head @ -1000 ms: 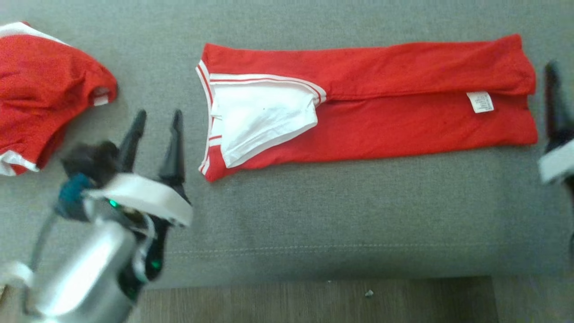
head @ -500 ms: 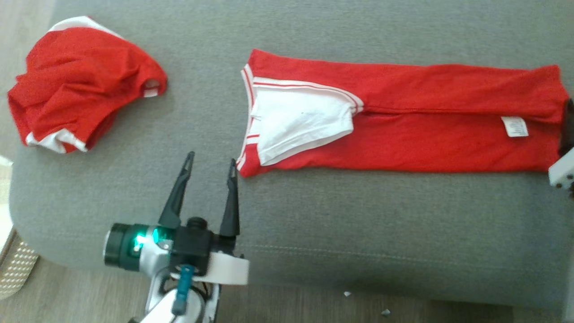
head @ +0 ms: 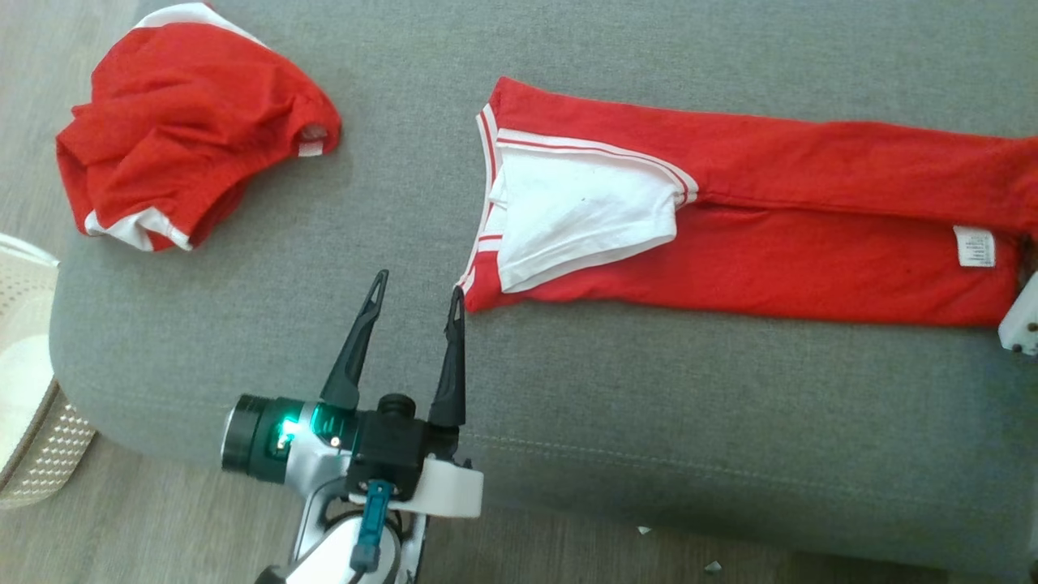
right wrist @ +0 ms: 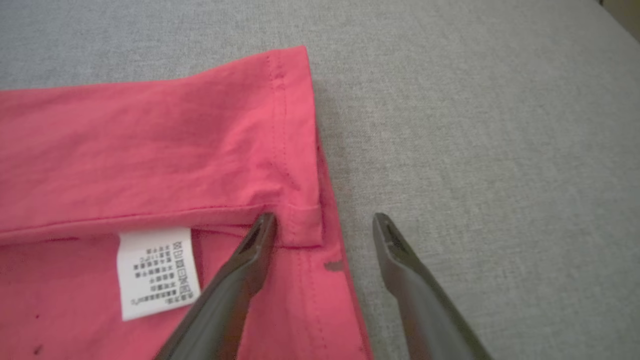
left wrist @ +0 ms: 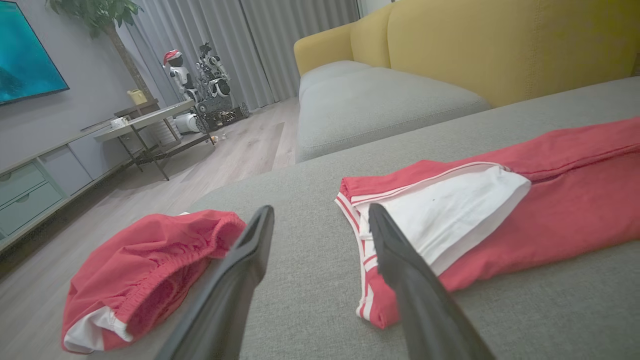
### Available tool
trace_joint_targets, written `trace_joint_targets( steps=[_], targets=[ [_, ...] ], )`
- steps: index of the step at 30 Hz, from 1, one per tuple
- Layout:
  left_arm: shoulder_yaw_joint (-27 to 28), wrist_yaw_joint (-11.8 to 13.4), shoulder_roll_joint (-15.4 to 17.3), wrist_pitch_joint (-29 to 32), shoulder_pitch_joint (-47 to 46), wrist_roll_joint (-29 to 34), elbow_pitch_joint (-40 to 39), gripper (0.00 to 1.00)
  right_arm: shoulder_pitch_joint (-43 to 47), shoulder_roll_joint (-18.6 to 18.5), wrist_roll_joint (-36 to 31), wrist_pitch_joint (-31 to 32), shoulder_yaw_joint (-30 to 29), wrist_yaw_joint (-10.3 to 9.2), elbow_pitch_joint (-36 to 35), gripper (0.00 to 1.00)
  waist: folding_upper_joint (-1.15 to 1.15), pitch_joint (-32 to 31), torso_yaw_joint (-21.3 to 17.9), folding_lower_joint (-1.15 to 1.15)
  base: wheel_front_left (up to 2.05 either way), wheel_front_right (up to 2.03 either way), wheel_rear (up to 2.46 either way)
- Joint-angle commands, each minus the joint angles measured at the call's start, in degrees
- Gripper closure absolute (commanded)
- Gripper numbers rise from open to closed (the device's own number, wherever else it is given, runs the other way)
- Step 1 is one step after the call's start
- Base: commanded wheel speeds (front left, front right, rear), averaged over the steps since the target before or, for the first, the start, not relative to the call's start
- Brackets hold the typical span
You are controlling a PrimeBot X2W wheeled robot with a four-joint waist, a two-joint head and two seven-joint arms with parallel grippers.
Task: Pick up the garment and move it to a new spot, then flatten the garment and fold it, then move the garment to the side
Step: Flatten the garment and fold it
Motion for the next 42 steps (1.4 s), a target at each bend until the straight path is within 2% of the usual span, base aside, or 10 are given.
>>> trace_joint_targets(
  steps=[1, 3, 6, 9, 11, 13, 18, 27, 32, 42],
  targets=[
    [1.7, -0.1, 0.4, -0.3, -1.7, 0.9, -1.5, 0.0, -1.7, -0.2, 0.3, -0.4, 0.9, 0.36, -1.1, 0.02, 0.0, 0.0, -0.1, 0.0, 0.0, 0.0, 0.0],
    [1.7, -0.2, 0.5, -0.3, -1.7, 0.9, -1.3, 0.0, -2.1, 0.1, 0.7, -0.2, 1.0, 0.36, 0.5, 0.11, 0.0, -0.2, -0.3, 0.0, 0.0, 0.0, 0.0],
    [1.9, -0.2, 0.7, -0.3, -1.6, 0.9, -1.4, 0.0, -2.8, 0.2, 1.4, -0.2, 1.1, 0.36, 2.3, 0.0, 0.0, -0.3, -0.4, 0.0, 0.0, 0.0, 0.0],
    [1.9, -0.4, 0.9, -0.3, -1.6, 0.9, -1.3, 0.0, -3.7, -0.2, 2.0, -0.5, 0.6, 0.36, 4.0, 0.05, 0.0, -0.4, -0.3, 0.0, 0.0, 0.0, 0.0],
    [1.9, -0.6, 0.9, -0.3, -1.7, 0.9, -1.3, 0.0, -4.2, -0.6, 2.3, -0.7, 0.3, 0.36, 5.4, 0.31, 0.0, -0.5, -0.2, 0.0, 0.0, 0.0, 0.0],
    [1.9, -0.6, 0.9, -0.3, -1.6, 0.8, -1.4, 0.0, -4.7, -1.1, 2.6, -0.7, 0.1, 0.36, 6.8, 1.0, 0.0, -0.5, -0.1, 0.0, 0.0, 0.0, 0.0],
    [2.3, -0.6, 0.9, -0.3, -1.3, 0.5, -1.4, 0.0, -5.7, -1.3, 4.2, -0.6, 0.5, 0.36, 9.5, 1.0, 0.0, -0.3, -0.3, 0.0, 0.0, 0.0, 0.0],
    [3.1, -0.6, 0.6, -0.3, -1.0, 0.1, -1.5, 0.0, -5.2, -6.5, 2.3, -2.9, 1.2, 0.36, 5.6, 1.0, 0.0, -0.9, -3.5, 0.0, 0.0, 0.0, 0.0],
    [3.6, -0.6, 0.6, -0.3, -0.6, 0.1, -1.6, 0.0, -5.0, -8.4, 2.0, -0.8, 3.2, 0.36, -1.0, 1.0, 0.0, -1.8, -5.4, 0.0, 0.0, 0.0, 0.0],
    [3.9, -1.3, 0.7, -0.3, -0.6, 0.1, -1.1, 0.0, -2.0, -3.9, 8.6, 7.3, 14.5, 0.36, -21.6, 1.0, 0.0, -3.8, -7.0, 0.0, 0.0, 0.0, 0.0]
  ],
)
